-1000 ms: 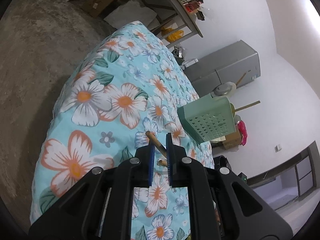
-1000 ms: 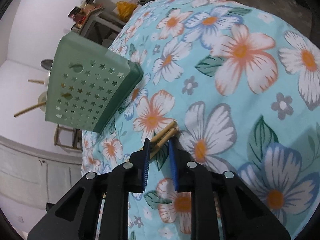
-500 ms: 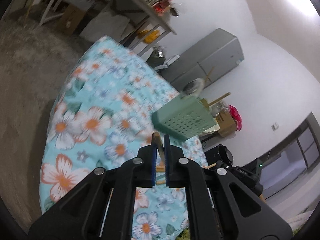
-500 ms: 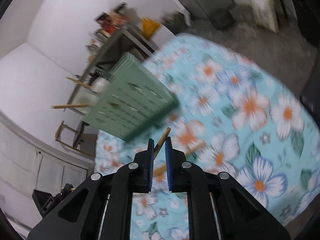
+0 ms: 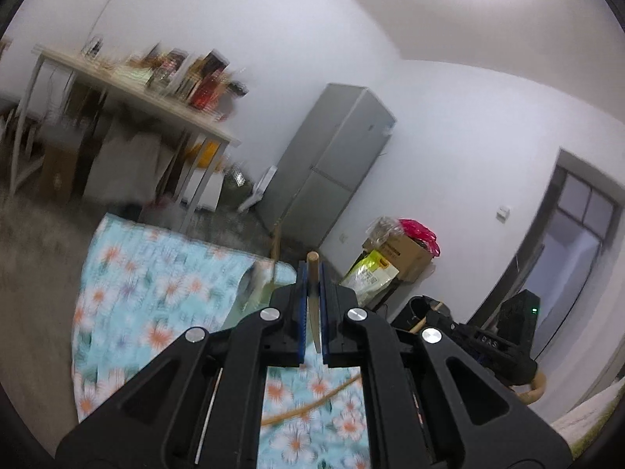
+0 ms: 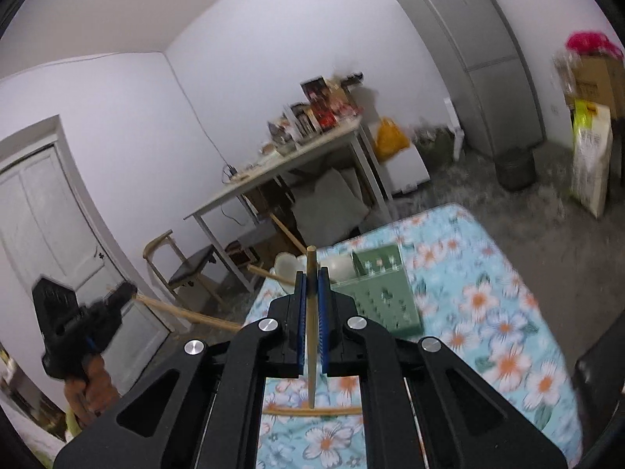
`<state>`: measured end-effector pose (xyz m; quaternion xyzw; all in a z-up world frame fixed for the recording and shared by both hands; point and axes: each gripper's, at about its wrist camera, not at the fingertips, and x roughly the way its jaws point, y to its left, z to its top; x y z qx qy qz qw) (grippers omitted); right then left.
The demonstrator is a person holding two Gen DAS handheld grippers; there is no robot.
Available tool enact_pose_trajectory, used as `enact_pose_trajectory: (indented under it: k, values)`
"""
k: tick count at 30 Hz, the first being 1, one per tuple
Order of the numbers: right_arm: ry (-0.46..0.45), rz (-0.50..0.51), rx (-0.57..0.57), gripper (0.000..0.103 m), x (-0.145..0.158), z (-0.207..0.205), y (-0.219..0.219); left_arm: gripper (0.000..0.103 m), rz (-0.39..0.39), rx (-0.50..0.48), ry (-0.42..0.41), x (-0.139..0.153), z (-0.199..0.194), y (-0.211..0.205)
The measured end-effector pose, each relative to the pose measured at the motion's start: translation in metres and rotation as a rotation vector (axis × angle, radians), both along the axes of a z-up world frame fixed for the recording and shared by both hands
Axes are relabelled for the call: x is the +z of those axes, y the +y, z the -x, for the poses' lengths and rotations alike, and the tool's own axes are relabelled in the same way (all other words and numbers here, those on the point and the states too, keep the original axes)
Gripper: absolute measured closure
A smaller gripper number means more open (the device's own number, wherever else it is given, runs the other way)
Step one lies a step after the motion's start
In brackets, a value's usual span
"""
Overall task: Organize utensils
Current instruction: 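Lower the left tool's chopstick into the green holder while the right carries its chopstick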
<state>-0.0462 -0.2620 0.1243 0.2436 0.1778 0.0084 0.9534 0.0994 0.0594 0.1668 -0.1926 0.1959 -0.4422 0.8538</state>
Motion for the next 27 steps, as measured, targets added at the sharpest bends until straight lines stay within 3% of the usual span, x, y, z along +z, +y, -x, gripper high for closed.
enact_pose_trajectory:
  k: [3,7,15,23,27]
  values:
    - [-0.039,-0.006,0.012,0.097,0.006,0.003,-0.006,0.099,-0.02,-0.005,-0.069,0.02,-0.002,-0.024]
    - [-0.069,-0.019,0.033,0.097,0.008,0.005,-0.017,0.099,-0.134,0.057,-0.168,0.035,-0.007,-0.066]
    - [-0.087,-0.04,0.059,0.097,0.004,-0.001,-0.044,0.099,-0.286,0.135,-0.137,0.026,-0.038,-0.119]
    - [-0.076,-0.079,0.072,0.097,-0.008,-0.011,-0.067,0.099,-0.279,0.142,-0.092,0.023,-0.059,-0.138]
    - [-0.066,-0.102,0.073,0.097,-0.017,-0.016,-0.074,0.099,-0.223,0.081,-0.003,0.009,-0.079,-0.15]
